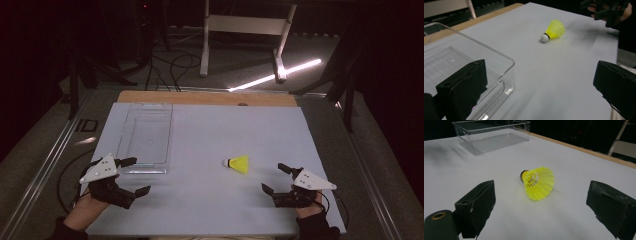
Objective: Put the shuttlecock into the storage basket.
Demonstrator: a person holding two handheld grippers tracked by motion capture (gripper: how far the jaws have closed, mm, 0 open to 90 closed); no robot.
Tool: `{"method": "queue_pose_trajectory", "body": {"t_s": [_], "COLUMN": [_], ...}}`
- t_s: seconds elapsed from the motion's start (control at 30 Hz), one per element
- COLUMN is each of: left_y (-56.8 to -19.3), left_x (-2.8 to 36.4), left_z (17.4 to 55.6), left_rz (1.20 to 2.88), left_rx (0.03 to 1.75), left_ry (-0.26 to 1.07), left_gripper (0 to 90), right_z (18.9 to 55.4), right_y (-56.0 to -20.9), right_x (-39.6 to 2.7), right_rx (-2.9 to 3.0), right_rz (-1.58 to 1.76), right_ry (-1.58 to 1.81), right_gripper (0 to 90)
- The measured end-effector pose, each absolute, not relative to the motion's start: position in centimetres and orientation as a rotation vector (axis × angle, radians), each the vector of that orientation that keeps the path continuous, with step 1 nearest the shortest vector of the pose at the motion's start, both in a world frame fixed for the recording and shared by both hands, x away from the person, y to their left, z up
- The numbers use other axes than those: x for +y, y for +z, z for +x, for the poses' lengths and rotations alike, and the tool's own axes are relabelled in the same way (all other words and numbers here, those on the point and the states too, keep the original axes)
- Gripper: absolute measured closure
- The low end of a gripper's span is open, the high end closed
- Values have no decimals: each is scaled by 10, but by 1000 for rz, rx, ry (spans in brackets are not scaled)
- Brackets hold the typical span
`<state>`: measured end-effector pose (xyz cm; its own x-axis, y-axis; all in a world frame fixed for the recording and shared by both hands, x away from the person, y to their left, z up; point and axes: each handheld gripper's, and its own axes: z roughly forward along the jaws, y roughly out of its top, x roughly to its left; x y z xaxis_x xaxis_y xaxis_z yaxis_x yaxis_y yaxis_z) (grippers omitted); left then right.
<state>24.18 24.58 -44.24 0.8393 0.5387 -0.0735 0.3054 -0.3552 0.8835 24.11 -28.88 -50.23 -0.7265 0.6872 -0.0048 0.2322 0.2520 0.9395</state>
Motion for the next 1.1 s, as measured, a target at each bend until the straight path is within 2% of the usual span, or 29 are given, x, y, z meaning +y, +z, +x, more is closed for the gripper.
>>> {"method": "queue_pose_trajectory", "body": {"t_s": [0.83,1.1], "left_y": [-420,-421], "left_x": [212,197], "left_z": [259,264], "left_rz": [2212,2315], "left_rx": [434,382], "left_ry": [142,59], "left_gripper": [0,0], "right_z": [241,241], "right_y": [-501,-501], "right_x": [-290,-290], "right_rx": [2117,2116], "right_rz": [836,844], "right_ry": [1481,1484], "right_gripper": [87,87]}}
